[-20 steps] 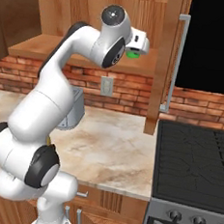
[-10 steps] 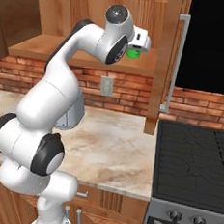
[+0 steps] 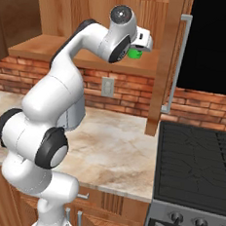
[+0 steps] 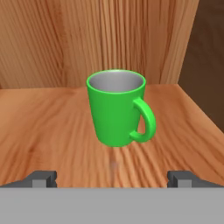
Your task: There is a tray on the dining counter. Grab the cup, mug, and pitcher and place them on the tray. The pitcher may be placed next to the tray if it cannot fit the tray.
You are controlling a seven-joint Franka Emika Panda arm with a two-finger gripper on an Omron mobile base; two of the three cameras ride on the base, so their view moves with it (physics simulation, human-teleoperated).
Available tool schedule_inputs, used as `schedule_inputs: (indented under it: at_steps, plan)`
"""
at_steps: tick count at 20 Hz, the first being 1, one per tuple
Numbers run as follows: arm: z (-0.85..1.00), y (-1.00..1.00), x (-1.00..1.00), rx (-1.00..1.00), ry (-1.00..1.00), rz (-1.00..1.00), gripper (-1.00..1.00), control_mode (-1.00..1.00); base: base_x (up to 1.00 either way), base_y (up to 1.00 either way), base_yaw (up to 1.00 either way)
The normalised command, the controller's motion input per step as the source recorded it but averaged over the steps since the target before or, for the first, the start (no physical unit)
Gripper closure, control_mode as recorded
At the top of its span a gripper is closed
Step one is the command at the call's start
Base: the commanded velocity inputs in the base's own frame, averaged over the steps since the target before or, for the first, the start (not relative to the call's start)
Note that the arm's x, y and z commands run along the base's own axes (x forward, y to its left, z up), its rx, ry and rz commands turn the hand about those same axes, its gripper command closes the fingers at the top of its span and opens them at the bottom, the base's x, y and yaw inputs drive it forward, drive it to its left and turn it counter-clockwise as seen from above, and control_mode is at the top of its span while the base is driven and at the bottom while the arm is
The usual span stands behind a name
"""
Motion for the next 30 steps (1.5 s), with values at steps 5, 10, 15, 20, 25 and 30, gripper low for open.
schedule_inputs:
  at_steps: [5, 10, 15, 20, 25, 30]
  plan:
    - [-0.09, -0.05, 0.14, 0.0, 0.0, 0.02, -1.0, -1.0, 0.0, 0.0, 0.0]
    - [-0.11, -0.08, 0.17, 0.0, 0.0, 0.02, -1.0, -1.0, 0.0, 0.0, 0.0]
    - [-0.09, -0.08, 0.19, 0.0, 0.0, 0.02, -1.0, -1.0, 0.0, 0.0, 0.0]
    - [0.0, -0.1, 0.21, 0.0, 0.0, 0.02, -1.0, -1.0, 0.0, 0.0, 0.0]
    - [0.0, -0.08, 0.24, 0.0, 0.0, 0.02, -1.0, -1.0, 0.0, 0.0, 0.0]
    - [0.0, -0.08, 0.14, 0.0, 0.0, 0.03, -1.0, -1.0, 0.0, 0.0, 0.0]
